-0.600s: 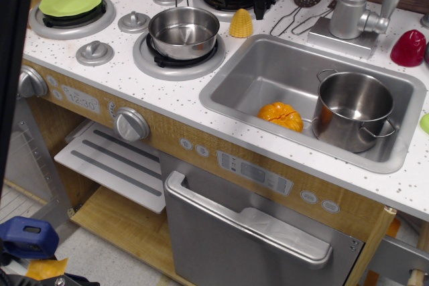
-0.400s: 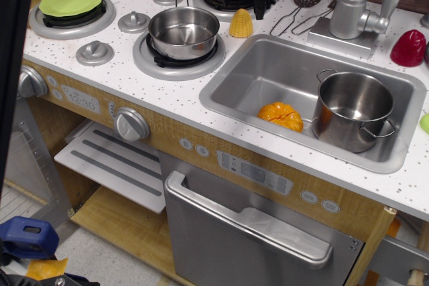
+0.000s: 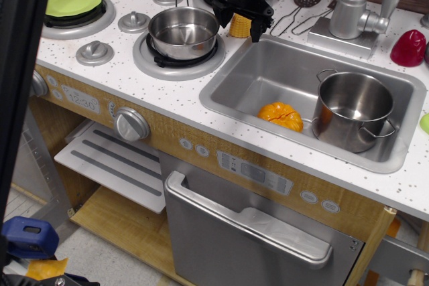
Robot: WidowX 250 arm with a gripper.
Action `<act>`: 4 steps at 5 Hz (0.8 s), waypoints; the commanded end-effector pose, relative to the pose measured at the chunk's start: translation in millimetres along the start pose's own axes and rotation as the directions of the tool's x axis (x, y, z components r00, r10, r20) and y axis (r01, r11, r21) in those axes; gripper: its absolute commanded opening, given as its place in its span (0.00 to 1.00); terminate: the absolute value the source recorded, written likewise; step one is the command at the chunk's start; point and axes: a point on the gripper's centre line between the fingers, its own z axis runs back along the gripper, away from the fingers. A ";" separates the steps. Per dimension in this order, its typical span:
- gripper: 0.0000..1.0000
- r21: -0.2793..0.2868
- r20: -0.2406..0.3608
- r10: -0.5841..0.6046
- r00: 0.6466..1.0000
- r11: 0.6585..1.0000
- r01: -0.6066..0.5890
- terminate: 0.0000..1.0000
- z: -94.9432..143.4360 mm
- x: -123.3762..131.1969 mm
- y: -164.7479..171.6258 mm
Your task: Put corn in pan which-is on stove
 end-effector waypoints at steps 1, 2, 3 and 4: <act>1.00 0.002 0.094 -0.023 0.995 1.000 0.023 0.00 14.3 29.1 13.4; 1.00 -0.012 0.094 -0.038 0.995 0.999 0.040 0.00 9.5 35.4 19.4; 1.00 -0.018 0.100 -0.044 0.994 0.999 0.046 0.00 6.2 37.5 22.6; 1.00 -0.025 0.100 -0.038 0.994 0.999 0.041 0.00 5.7 41.1 24.3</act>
